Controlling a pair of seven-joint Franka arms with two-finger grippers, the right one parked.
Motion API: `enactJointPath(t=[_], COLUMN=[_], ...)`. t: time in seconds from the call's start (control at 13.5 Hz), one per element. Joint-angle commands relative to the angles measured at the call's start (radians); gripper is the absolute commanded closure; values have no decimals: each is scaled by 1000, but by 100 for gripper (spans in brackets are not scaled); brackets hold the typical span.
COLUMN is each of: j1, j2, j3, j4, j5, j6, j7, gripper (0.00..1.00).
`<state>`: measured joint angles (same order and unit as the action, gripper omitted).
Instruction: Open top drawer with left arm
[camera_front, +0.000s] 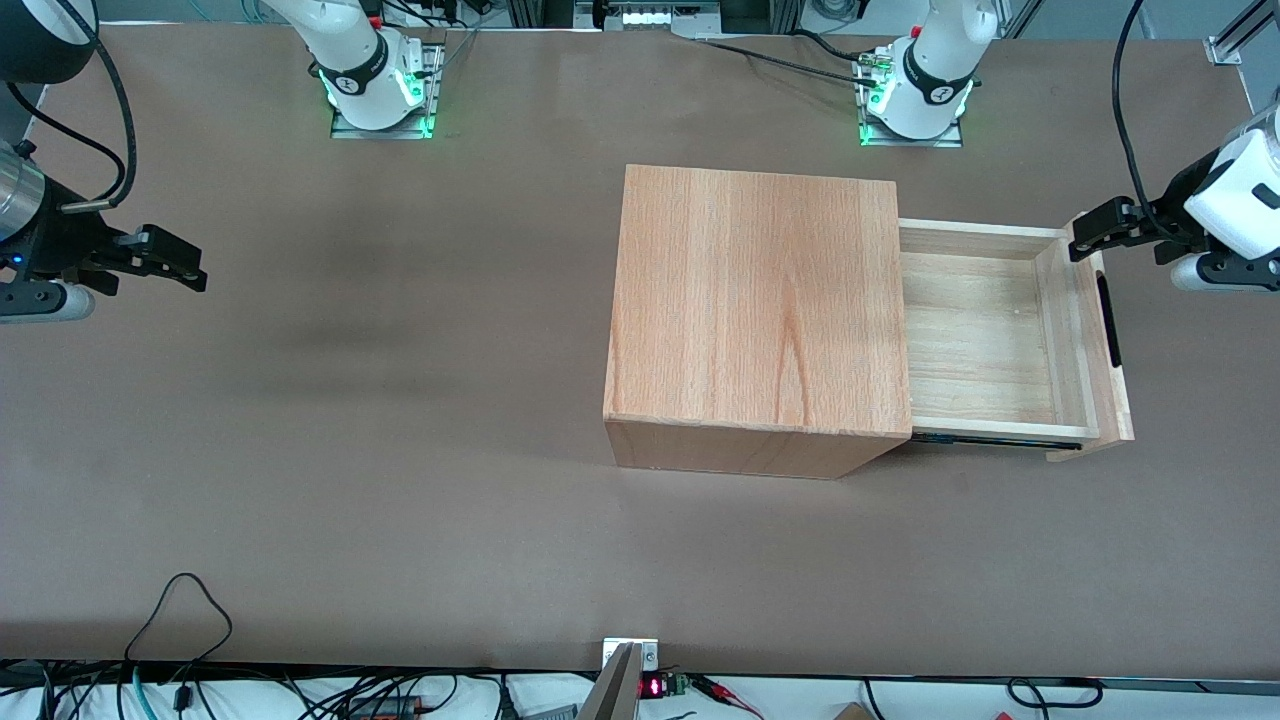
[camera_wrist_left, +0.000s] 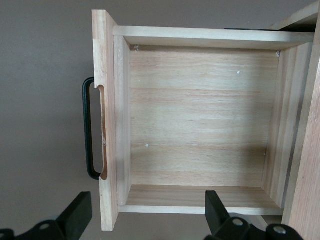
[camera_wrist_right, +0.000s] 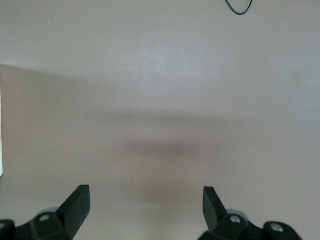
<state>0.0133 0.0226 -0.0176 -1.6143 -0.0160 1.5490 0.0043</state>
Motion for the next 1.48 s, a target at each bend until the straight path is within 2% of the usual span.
enactJointPath(t=[0.0, 1.4], j1=[-4, 7], j2=[-3, -18], j3=[-1, -1], j4=[8, 27], j5=[22, 4], j6=[5, 16], j7=[13, 10], gripper=[0, 0])
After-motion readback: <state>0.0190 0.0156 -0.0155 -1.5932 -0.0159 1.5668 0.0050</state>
